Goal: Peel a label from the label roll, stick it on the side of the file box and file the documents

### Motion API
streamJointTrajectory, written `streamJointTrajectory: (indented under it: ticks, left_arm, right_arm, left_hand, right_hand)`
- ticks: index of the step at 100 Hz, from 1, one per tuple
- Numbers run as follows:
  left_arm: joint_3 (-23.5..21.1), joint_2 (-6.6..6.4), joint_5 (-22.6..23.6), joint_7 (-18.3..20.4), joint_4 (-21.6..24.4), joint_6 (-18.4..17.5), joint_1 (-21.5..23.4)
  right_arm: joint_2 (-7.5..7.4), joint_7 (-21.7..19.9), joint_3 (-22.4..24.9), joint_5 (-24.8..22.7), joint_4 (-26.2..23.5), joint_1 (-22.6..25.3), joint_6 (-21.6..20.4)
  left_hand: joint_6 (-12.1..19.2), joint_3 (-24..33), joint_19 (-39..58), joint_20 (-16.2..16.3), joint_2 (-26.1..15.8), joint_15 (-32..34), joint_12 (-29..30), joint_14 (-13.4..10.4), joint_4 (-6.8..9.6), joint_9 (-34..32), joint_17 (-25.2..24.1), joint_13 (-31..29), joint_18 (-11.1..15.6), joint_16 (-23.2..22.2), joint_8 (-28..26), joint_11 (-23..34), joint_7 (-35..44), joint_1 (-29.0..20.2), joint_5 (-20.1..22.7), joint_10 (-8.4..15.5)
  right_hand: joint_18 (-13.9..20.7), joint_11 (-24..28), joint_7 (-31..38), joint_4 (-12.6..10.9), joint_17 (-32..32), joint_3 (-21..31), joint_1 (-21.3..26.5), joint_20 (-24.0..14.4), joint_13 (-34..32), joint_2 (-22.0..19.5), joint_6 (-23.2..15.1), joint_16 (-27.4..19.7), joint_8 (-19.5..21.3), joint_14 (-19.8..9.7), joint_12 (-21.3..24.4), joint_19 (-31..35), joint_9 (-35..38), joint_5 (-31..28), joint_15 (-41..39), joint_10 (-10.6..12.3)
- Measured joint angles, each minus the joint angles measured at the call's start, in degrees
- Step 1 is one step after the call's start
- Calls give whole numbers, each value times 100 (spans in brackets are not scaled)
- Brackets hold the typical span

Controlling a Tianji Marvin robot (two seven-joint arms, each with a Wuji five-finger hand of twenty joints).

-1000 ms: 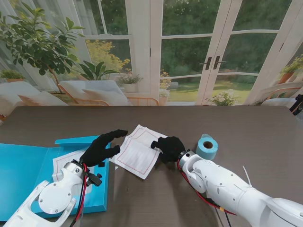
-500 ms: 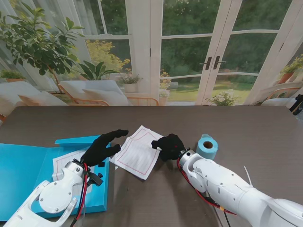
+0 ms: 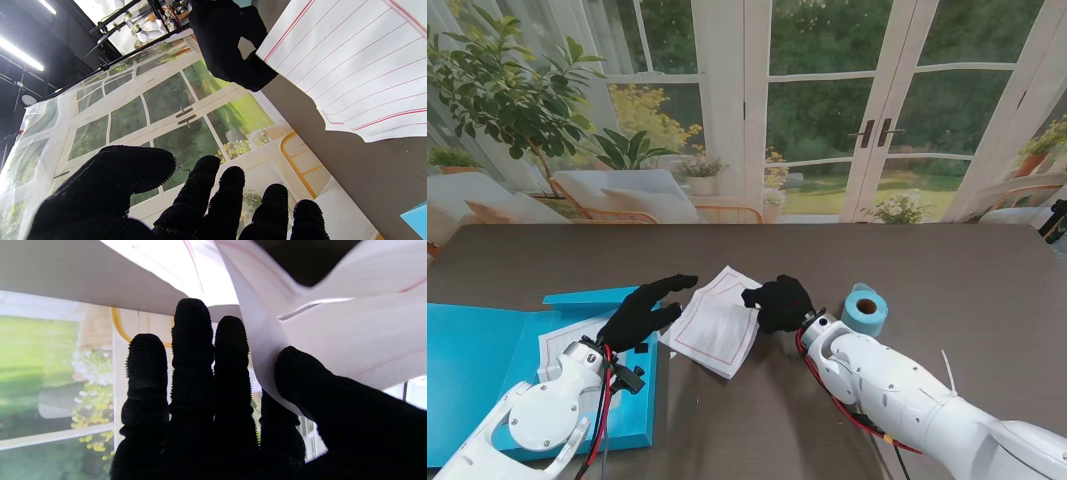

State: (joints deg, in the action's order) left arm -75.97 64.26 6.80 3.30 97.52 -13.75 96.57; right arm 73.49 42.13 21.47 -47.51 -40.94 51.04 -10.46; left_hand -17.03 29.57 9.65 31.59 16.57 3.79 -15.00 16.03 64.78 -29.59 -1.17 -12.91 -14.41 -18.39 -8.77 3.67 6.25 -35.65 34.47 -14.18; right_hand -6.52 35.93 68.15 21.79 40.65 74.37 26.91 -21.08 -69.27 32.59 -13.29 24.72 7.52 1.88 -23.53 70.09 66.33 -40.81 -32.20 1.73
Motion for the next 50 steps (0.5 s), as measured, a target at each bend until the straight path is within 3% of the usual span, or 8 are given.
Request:
streamJointTrajectory:
  ticks: [8,10,50]
  left_arm:
    - [-6,1,-3,-1,10,5,9]
    - [-8,2,-3,-1,11,5,10]
    - [-167,4,12,49,85,114,91]
  right_arm:
    - [-57,-1,98,-60,-193,38,11]
    - [-69,-2,113,-72,-231,43,14]
    - [-150,47,509,-181,-581,160,45]
  left_hand:
    - [-1,0,-1,0,0,0,0,0,0,0,0,0,0,0,0,0,0,0,0,-2]
    - [-1,0,-1,0,0,0,0,0,-104,0,-1,0,0,0,1,0,0,0,0,-2]
    - [-10,-1,-2,0,0,0,0,7,-105,0,-1,0,0,0,1,0,-11,0,0,-25]
  right_hand:
    - [0,0,16,0,0,0,0,0,0,0,1,9,0,0,-30,1,0,0,-3,-7]
    - [1,0,20,0,0,0,0,0,-32,0,1,16,0,0,-51,1,0,0,-10,-7]
    - [15,80,167,58,1,186,64,3,-414,281,57,358,1,0,-287,48,358,-131,-389,-65]
